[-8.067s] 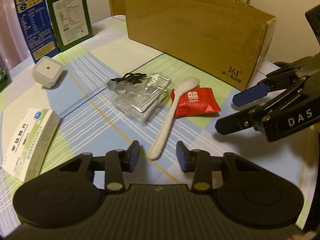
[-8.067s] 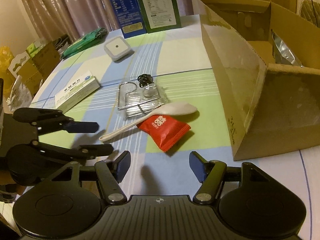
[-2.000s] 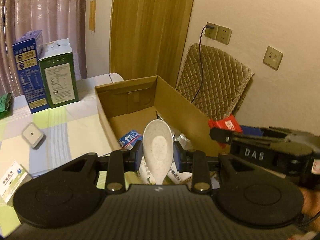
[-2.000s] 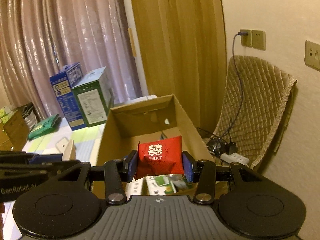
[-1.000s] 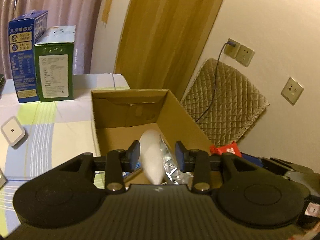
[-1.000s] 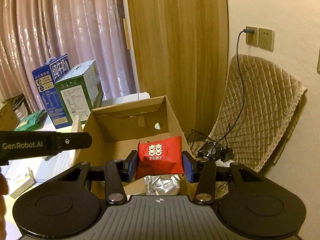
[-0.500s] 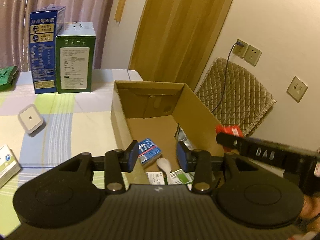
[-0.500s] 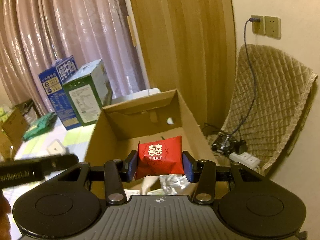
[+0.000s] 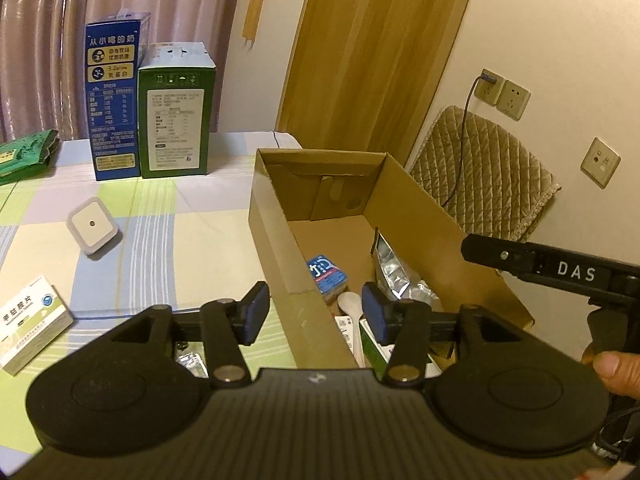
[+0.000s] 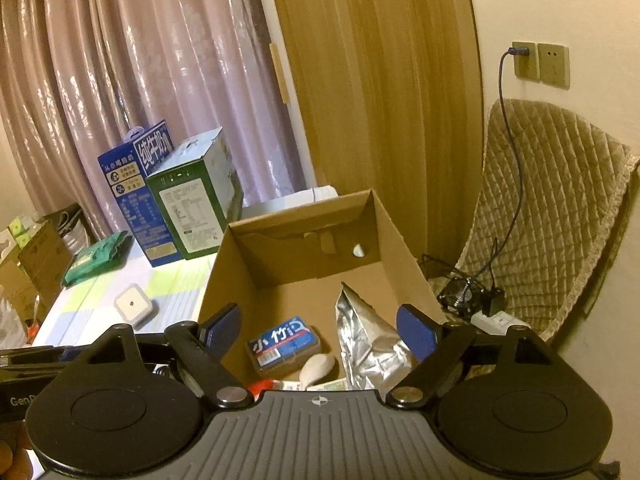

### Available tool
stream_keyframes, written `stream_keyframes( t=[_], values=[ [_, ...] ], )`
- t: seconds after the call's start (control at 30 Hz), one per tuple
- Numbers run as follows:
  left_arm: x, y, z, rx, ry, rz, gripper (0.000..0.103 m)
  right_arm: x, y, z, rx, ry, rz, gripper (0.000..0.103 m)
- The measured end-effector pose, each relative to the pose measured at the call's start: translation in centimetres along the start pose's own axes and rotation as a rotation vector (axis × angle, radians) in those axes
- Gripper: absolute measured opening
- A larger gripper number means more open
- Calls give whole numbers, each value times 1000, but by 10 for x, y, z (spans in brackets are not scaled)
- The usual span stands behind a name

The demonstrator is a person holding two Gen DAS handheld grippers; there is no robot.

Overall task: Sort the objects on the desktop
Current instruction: 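Open left tool to drop the spoon while right tool releases the red packet, then withdraw both open tools from the cardboard box back over the table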

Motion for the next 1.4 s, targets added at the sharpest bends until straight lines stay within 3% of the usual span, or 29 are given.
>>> stream_keyframes(
  t=[0.23,0.33,0.6,0.67,1.07,1.4],
  values=[
    [-19,-5,7,-1,1,-10,53,-16,-8,9,2,-16,1,84],
    [-29,-7,13,-1,0,-19,61,-23,-13,14,0,-18,3,87],
    [-57,-20,32,-23,-4,-40,69,-42,-35,26,-32,-24,-10,96],
    [-66,-24,35,-25,-1,-51,77,-45,-42,28,-41,-24,-15,97],
    [-106,-52,55,-37,12,-99,98,-56,-83,47,-86,-40,-63,101],
    [-126,-86,74,-34,-12,-172,102,-51,-114,64,-127,-64,-99,101]
  ],
)
Point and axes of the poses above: each gripper's, at about its wrist camera, not at the fingertips, and x roughly the way its jaws point, y to its right, z to its underside, the point moved 1 cm from there along x, roughly the way its jaws point, and after that the axes turned 9 degrees about x, right-handed, at the moved point
